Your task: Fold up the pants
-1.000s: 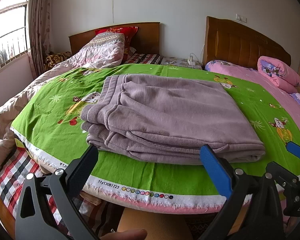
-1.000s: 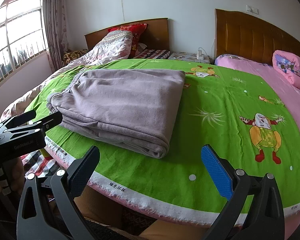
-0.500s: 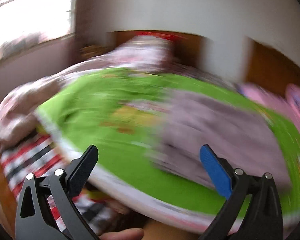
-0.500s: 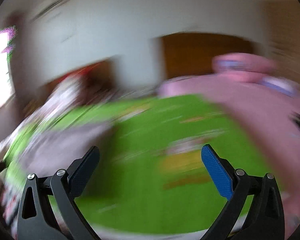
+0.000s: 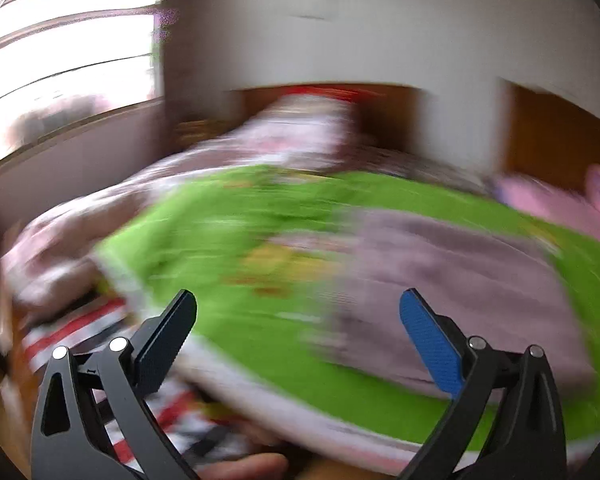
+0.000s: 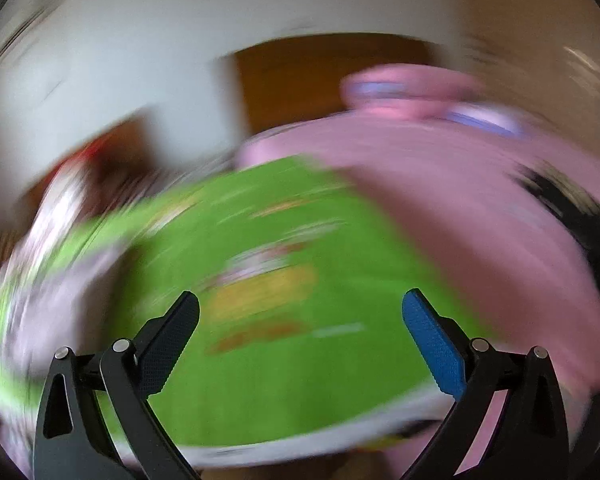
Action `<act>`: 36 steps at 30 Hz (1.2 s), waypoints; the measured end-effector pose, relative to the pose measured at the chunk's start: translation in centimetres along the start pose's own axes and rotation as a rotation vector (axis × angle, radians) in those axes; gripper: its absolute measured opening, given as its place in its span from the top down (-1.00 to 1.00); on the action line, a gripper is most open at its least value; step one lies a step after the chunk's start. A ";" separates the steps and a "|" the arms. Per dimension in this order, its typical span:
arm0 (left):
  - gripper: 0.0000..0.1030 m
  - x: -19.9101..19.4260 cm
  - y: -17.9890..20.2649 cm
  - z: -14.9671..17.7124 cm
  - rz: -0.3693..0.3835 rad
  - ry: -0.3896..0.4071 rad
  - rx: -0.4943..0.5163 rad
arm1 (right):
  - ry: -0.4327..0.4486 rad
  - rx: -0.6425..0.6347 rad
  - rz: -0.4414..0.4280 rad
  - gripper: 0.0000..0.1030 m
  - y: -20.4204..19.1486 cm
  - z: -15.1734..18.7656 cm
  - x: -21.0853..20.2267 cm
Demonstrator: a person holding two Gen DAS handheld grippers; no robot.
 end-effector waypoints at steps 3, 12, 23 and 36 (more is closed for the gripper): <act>-0.97 -0.7 7.0 0.9 0.169 -0.037 0.051 | -0.036 -0.170 -0.170 -0.91 -10.4 1.9 0.1; -0.97 -0.7 9.3 4.1 0.212 -0.087 0.140 | -0.056 -0.306 -0.290 -0.91 -17.8 4.7 -3.4; -0.97 -0.7 9.2 4.8 0.210 -0.095 0.138 | -0.070 -0.329 -0.291 -0.91 -16.4 3.0 0.9; -0.97 -0.2 8.8 5.4 0.215 -0.129 0.111 | -0.090 -0.329 -0.302 -0.91 -16.1 3.7 1.5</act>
Point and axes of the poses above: each gripper's, at about its wrist camera, not at the fingertips, and x roughly the way its jaws point, y to its right, z to its underside, the point moved 10 cm from there along x, roughly the way its jaws point, and after that the axes turned 10 degrees about y, right-handed, at the moved point
